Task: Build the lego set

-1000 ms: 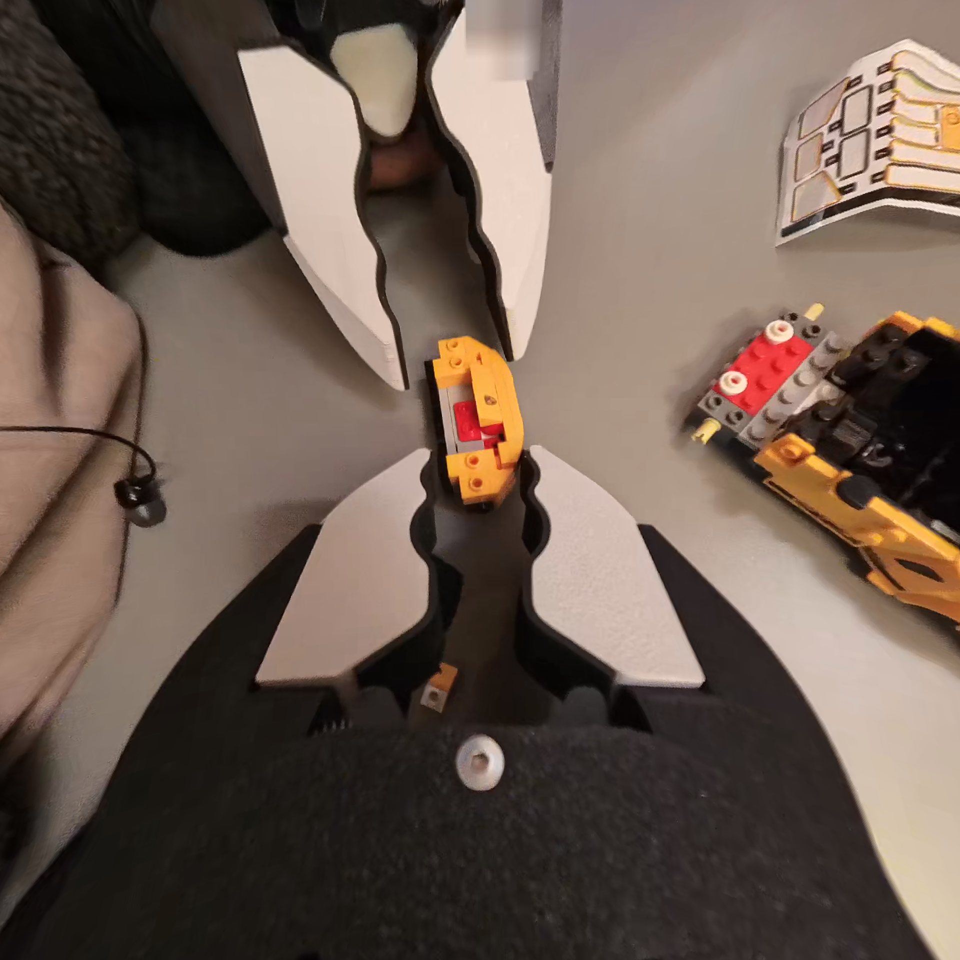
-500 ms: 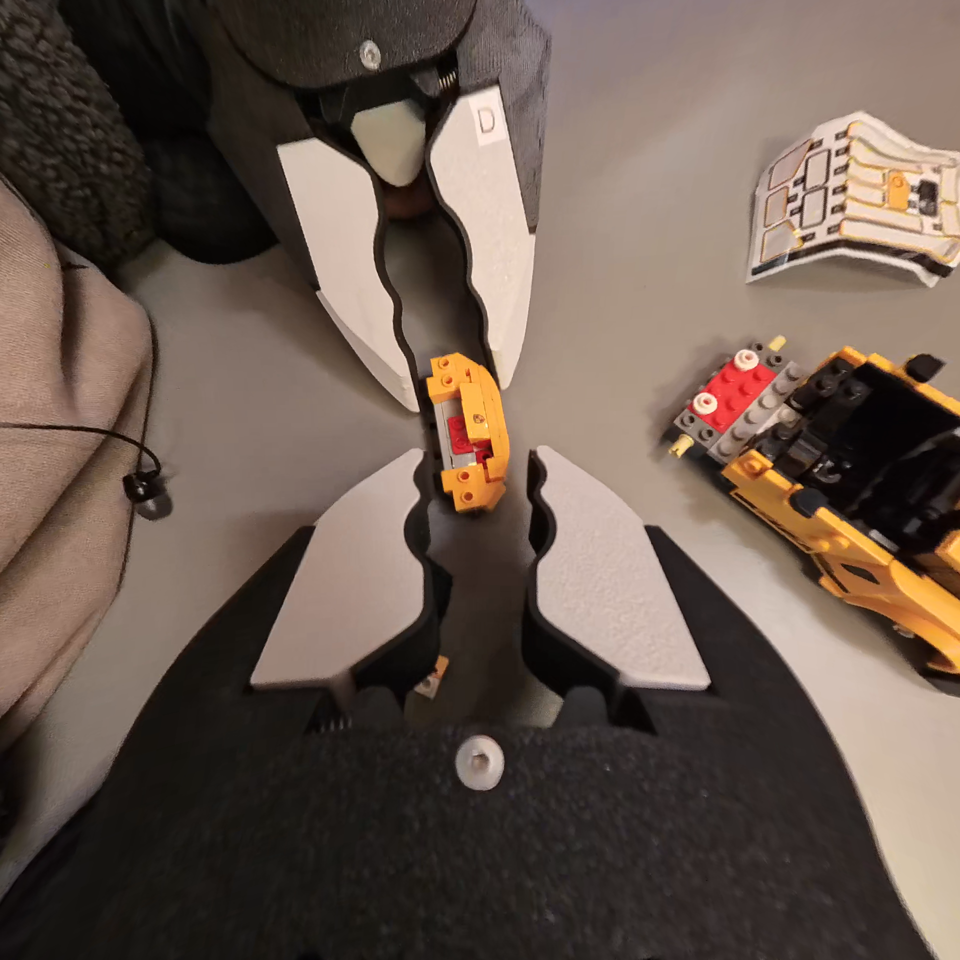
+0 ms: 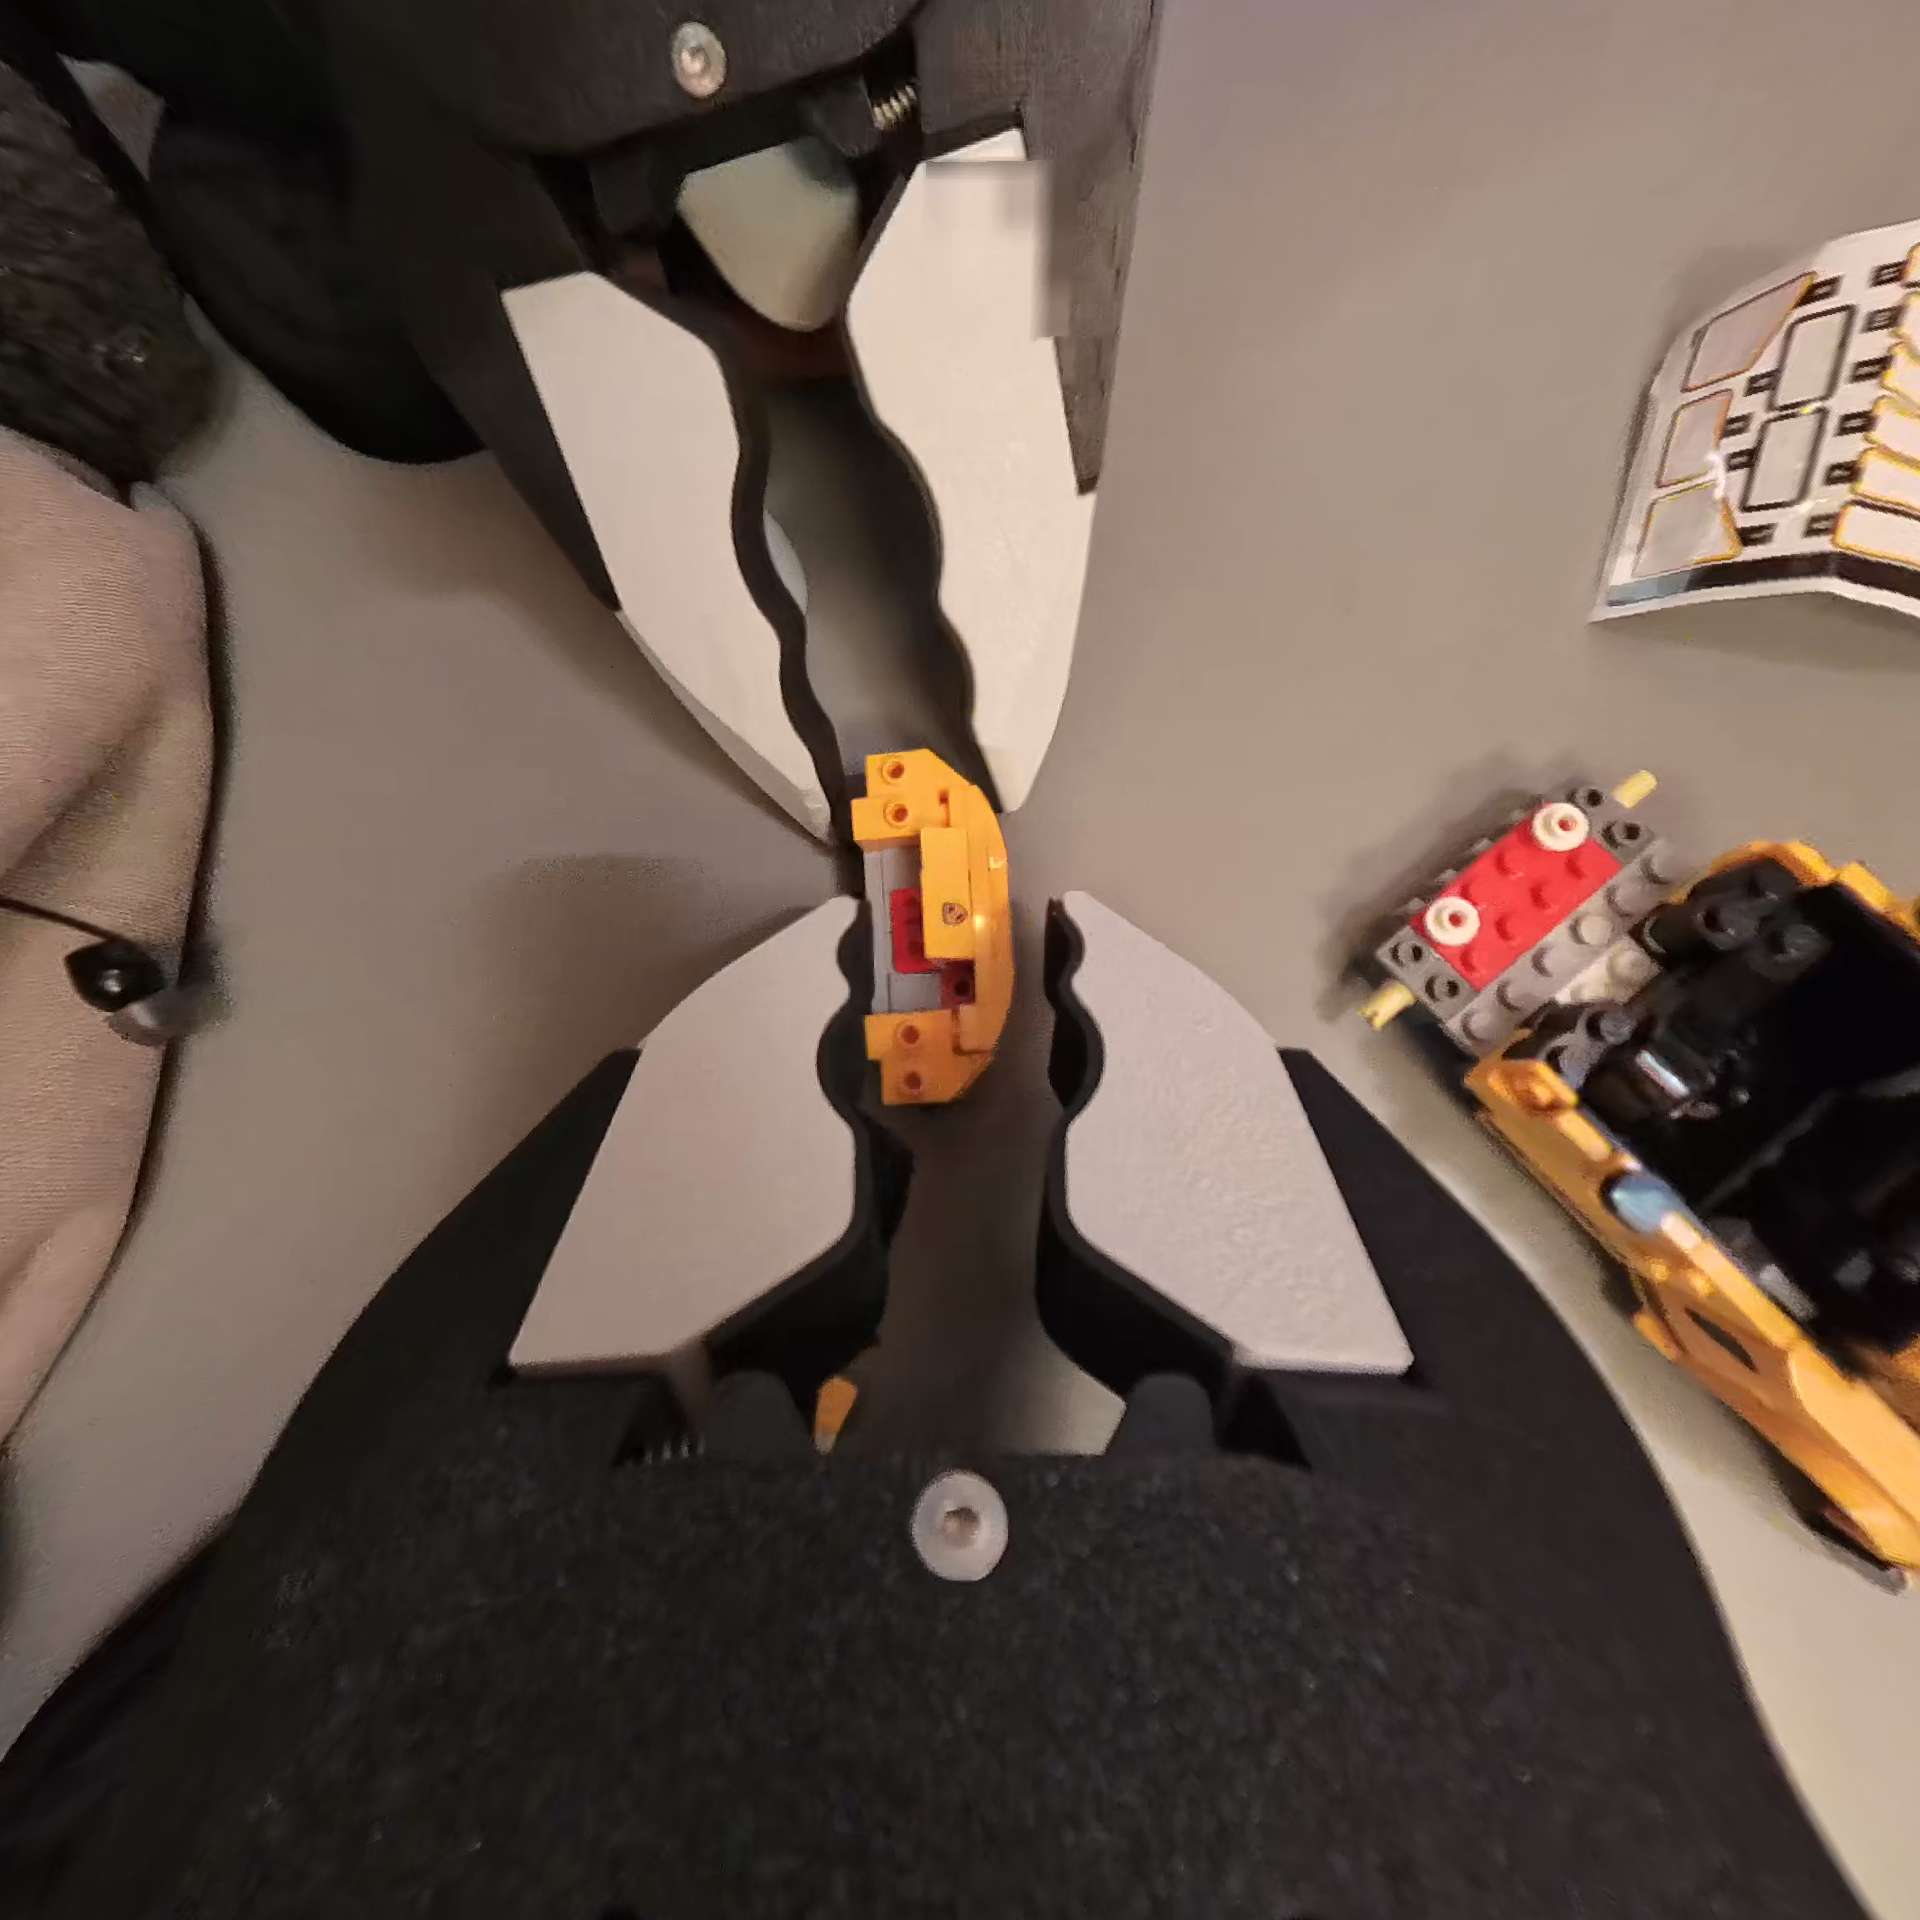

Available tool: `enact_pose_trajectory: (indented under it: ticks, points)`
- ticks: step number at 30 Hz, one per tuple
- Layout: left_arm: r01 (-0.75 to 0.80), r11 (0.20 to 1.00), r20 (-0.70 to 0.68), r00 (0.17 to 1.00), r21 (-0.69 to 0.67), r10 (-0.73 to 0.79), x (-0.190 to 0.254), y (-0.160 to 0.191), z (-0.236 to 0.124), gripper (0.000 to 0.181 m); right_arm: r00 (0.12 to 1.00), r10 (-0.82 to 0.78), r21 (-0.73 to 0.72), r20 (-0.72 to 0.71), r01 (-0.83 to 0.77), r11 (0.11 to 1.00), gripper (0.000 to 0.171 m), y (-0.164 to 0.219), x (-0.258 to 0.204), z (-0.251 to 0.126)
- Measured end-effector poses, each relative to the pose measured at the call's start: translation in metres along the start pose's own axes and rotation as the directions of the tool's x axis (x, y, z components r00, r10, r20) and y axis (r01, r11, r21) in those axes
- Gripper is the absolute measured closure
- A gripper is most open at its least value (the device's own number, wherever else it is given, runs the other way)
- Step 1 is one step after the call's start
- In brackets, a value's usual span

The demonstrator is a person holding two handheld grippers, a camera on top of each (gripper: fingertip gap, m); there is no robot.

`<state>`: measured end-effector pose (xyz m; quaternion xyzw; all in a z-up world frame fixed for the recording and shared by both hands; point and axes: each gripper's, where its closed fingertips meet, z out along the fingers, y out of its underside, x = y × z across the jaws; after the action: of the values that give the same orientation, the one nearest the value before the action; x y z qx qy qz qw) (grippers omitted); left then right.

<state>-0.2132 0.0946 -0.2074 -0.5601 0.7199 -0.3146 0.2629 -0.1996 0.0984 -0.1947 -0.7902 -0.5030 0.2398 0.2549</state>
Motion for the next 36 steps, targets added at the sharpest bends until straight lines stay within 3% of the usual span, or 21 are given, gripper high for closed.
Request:
enact_pose_trajectory:
  ticks: [5, 19, 23, 30, 36]
  points:
    - [-0.026, 1.000, 0.012, 1.000, -0.003, 0.026, 0.000, 0.000, 0.000, 0.155, 0.996, 0.009, -0.061, 0.085, -0.004, 0.998, 0.154, -0.003, 0.000, 0.008]
    - [-0.085, 0.996, 0.002, 0.996, -0.011, 0.085, 0.007, 0.000, -0.001, 0.156, 0.919, 0.296, -0.053, 0.261, -0.293, 0.955, 0.155, -0.002, -0.004, 0.006]
    - [-0.083, 0.997, -0.020, 0.996, -0.008, 0.082, 0.011, 0.000, 0.000, 0.156, 0.905, 0.311, -0.028, 0.291, -0.317, 0.948, 0.155, -0.002, -0.002, 0.001]
    - [-0.065, 0.998, -0.033, 0.997, -0.001, 0.065, 0.012, 0.000, -0.001, 0.156, 0.958, 0.221, -0.007, 0.181, -0.223, 0.975, 0.155, -0.001, 0.010, -0.008]
    - [-0.029, 0.999, -0.071, 0.997, 0.017, 0.030, 0.013, -0.001, -0.003, 0.143, 0.993, 0.091, -0.114, 0.073, -0.083, 0.990, 0.155, 0.014, 0.017, 0.001]
